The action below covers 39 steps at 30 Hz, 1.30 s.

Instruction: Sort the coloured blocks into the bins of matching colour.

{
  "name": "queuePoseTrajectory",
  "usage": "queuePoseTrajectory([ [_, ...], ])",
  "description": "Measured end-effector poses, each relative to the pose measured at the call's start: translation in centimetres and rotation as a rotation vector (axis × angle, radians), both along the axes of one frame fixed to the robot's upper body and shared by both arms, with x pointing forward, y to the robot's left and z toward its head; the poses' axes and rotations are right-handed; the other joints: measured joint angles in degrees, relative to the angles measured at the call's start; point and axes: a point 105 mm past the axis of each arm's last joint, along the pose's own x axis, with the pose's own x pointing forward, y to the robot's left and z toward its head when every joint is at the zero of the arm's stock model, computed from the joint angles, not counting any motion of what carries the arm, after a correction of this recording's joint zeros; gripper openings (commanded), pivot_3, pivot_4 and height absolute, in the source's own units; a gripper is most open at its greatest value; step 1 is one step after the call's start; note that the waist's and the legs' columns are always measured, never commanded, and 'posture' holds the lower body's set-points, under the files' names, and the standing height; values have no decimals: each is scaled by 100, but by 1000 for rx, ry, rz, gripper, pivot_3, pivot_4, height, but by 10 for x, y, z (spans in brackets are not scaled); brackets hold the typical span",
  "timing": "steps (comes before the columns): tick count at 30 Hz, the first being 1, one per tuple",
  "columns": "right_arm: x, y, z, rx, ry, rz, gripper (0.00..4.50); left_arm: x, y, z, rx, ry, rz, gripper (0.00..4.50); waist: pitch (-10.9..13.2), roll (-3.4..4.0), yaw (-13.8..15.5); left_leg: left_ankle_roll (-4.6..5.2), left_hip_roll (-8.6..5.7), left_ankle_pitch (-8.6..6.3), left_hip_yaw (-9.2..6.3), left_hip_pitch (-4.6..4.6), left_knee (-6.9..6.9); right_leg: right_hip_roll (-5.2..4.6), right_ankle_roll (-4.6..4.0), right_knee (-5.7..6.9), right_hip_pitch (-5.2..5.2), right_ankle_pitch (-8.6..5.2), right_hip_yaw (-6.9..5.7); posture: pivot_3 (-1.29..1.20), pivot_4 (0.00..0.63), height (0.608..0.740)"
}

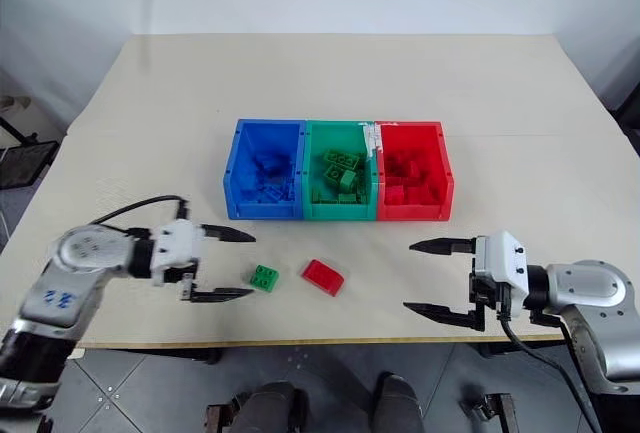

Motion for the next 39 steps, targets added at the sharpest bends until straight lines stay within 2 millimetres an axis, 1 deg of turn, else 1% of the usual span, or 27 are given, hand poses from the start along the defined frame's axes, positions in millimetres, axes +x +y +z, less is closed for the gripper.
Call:
queuePoseTrajectory([
  [3, -4, -2, -2, -1, 9, -36, 4480, 6, -41, 6, 33, -6, -91, 4500, -1, -3, 3, 1, -1, 0, 2, 0, 4, 0, 0, 0, 2, 0, 2, 0, 150, 740],
  [4, -5, -1, -2, -2, 8, -36, 4480, 6, -49, 5, 56, -7, -112, 4500, -1, -3, -1, 1, -1, 0, 2, 0, 3, 0, 0, -2, 2, 0, 1, 0, 150, 740],
  [7, -9, -3, -4, -5, 18, -63, 4480, 7, -66, 1, 142, -6, -161, 4500, -1, -2, -50, 1, 3, 0, 4, 2, -4, 4, 0, -2, 0, 0, 3, 0, 150, 740],
  [9, -11, -4, -5, -6, 24, -86, 4480, 14, -74, -3, 208, -20, -161, 4500, -1, -3, -22, 2, 2, 1, 3, 0, 0, 4, 0, -4, 0, 0, 2, 0, 150, 740],
  [11, -14, -2, -5, -9, 21, -94, 4480, 19, -77, -10, 265, -25, -155, 4500, -1, -3, -14, 2, 0, 1, 3, -2, 3, 4, 0, -9, 2, 0, 4, 0, 150, 740],
  [12, -16, -2, -5, -11, 22, -101, 4497, 20, -76, -14, 291, -19, -152, 4314, -1, -3, -12, 3, 0, 1, 3, -2, 3, 4, 0, -8, 2, 0, 4, 0, 150, 740],
  [15, -19, -5, -6, -15, 29, -131, 4500, 19, -76, -17, 303, -8, -163, 3588, -1, -4, -11, 3, 1, 1, 2, -1, 3, 3, 0, -7, 3, 0, 5, 0, 150, 740],
  [16, -20, -5, -7, -16, 33, -132, 4500, 19, -76, -17, 305, -6, -168, 3237, -1, -4, -11, 3, 2, 1, 2, -1, 5, 3, 0, -7, 3, 0, 5, 0, 150, 740],
  [18, -21, -6, -8, -16, 38, -140, 4500, 18, -77, -18, 304, -6, -170, 2681, -1, -4, -2, 4, 1, 2, 1, -2, 10, 3, 0, -6, 5, 0, 5, 0, 150, 740],
  [21, -20, -9, -8, -8, 32, -180, 4500, 18, -83, -18, 288, -8, -174, 1655, -1, -4, 26, 5, 0, 1, 1, -2, 13, 3, 0, -7, 6, 0, 6, 0, 150, 740],
  [22, -19, -11, -7, -4, 23, -196, 4500, 18, -85, -18, 282, -12, -174, 1455, -1, -4, 30, 5, 0, 1, 2, -2, 13, 3, 0, -7, 6, 0, 6, 0, 150, 740],
  [25, -18, -15, -7, 30, 4, -264, 4500, 21, -88, -15, 264, -38, -163, 1461, -1, -4, 44, 5, 1, 1, 0, -2, 12, 3, 0, -5, 6, 0, 5, 0, 150, 740],
  [27, -16, -19, -7, 60, -9, -330, 4500, 24, -94, -8, 215, -54, -147, 1461, -1, -4, 75, 5, 0, 1, 1, -4, 15, 3, 0, -7, 6, 0, 6, 0, 150, 740],
  [28, -14, -23, -4, 88, -34, -383, 4500, 26, -101, 0, 157, -60, -127, 1461, -1, -4, 99, 5, 0, 1, 1, -6, 20, 2, 0, -6, 6, 0, 6, 0, 150, 740],
  [32, -7, -35, 10, 191, -124, -550, 4500, 37, -132, 44, -89, -95, -76, 1461, -1, -4, 155, 6, -1, 1, -2, -11, 32, 2, -1, -5, 8, 0, 6, 0, 150, 740],
  [33, -6, -40, 12, 220, -143, -602, 4500, 44, -142, 56, -162, -100, -46, 1461, 0, -5, 162, 6, -2, 1, -4, -11, 33, 2, -1, -4, 8, 0, 5, 0, 150, 740],
  [36, -7, -51, 16, 282, -182, -738, 4500, 76, -172, 97, -358, -126, 95, 1461, 1, -7, 221, 11, -6, 0, -2, -18, 43, 2, -1, -7, 9, 0, 5, 0, 150, 740],
  [38, -11, -51, 18, 275, -191, -765, 4500, 95, -183, 112, -423, -163, 175, 1461, -1, -4, 223, 13, -7, -1, 0, -16, 37, 1, -1, -12, 9, 0, 6, 0, 150, 740],
  [39, -14, -50, 20, 270, -196, -775, 4500, 105, -186, 114, -447, -161, 213, 1461, -1, -4, 219, 13, -7, -1, 3, -12, 28, 1, -1, -13, 8, 0, 6, 0, 150, 740],
])
